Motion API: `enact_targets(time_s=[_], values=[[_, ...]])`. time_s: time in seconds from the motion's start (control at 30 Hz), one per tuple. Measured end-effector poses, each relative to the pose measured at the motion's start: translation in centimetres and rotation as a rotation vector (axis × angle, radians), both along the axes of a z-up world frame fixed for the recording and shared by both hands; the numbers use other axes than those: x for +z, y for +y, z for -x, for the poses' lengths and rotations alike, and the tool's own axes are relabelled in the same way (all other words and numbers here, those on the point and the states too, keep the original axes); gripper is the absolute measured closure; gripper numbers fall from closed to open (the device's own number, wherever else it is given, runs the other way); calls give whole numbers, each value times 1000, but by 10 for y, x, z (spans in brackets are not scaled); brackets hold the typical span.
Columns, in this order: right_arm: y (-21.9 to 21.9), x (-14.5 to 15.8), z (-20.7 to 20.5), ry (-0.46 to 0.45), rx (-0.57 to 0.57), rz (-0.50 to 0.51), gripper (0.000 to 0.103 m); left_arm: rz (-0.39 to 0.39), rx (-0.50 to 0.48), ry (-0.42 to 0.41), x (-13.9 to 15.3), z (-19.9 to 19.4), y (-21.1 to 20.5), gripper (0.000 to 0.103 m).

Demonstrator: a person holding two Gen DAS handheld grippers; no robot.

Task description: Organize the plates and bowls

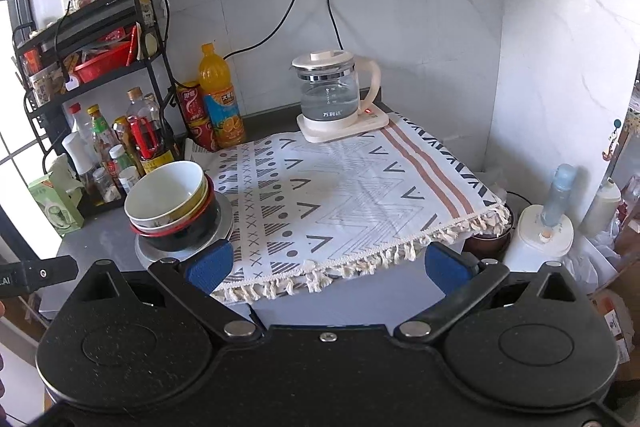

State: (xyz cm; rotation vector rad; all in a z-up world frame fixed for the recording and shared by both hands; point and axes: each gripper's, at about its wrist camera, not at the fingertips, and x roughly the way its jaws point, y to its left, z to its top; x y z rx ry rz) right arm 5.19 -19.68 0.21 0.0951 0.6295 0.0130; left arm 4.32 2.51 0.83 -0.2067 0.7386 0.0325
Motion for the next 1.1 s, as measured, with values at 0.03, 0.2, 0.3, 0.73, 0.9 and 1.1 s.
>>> enact_targets(time_s=[0.03,0.2,0.3,0.73,0.9,1.1], values=[[0,0,4,-7,2,4,0,-6,-2,0,0,3,0,2],[5,0,19,-25,12,20,0,-24,-7,-5,0,17,1,2],[8,1,24,-39,18,29,0,-34,-11,-13,0,25,3,2],[20,-6,29,-25,55,25,0,-38,-12,-4,-4,31,11,2],[22,-5,28,-31,62,31,0,-37,-13,-5,-3,30,10,2],[21,-5,29,-28,61,35,0,-33,-14,0,-4,28,10,2]])
